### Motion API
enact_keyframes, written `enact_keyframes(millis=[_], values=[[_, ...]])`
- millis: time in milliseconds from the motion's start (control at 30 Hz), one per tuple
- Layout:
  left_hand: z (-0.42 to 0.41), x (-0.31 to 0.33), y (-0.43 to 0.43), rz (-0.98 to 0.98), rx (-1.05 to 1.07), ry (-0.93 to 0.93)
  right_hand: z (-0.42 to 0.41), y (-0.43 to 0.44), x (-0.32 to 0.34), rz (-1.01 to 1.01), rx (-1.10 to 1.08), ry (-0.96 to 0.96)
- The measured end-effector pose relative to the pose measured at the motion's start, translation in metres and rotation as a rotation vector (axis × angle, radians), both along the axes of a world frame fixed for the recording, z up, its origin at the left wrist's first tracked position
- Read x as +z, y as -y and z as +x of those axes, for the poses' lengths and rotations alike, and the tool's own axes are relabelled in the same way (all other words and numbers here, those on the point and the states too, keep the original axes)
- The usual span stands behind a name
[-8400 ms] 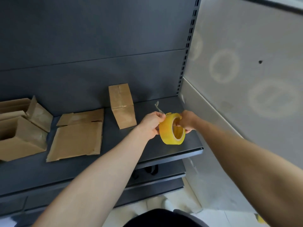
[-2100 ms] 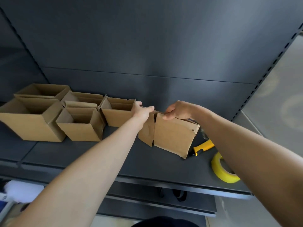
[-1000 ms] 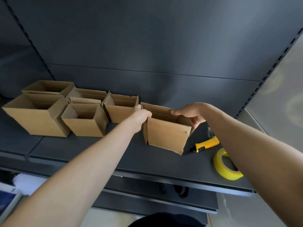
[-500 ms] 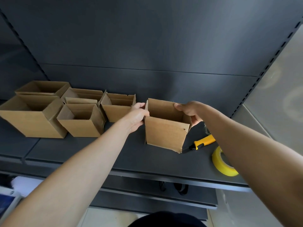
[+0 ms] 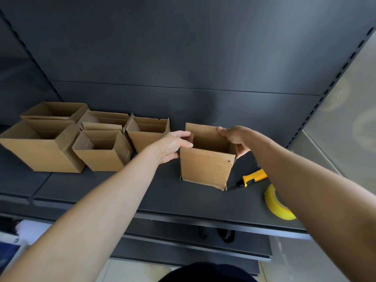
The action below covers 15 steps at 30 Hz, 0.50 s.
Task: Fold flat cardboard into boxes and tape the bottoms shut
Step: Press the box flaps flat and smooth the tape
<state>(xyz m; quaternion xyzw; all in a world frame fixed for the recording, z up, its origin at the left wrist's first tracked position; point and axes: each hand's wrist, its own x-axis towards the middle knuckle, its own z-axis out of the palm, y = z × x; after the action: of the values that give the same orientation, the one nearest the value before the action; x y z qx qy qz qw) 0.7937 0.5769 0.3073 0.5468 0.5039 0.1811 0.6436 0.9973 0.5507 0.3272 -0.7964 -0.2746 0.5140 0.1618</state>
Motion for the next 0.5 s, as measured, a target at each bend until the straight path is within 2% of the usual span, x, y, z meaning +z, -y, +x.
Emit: enact_keyframes(millis=[100, 233, 500], values=[[0.003, -0.002, 0.001, 0.012, -0.028, -0.019, 0.0, 0.001, 0.0, 0.01, 0.02, 0.004], [0.0, -0.009, 0.0, 0.011, -0.031, -0.022, 0.007, 0.004, -0.001, 0.057, 0.004, -0.1], [-0.002, -0.015, 0.0, 0.029, -0.052, -0.032, 0.048, 0.021, -0.012, 0.16, -0.013, -0.581]])
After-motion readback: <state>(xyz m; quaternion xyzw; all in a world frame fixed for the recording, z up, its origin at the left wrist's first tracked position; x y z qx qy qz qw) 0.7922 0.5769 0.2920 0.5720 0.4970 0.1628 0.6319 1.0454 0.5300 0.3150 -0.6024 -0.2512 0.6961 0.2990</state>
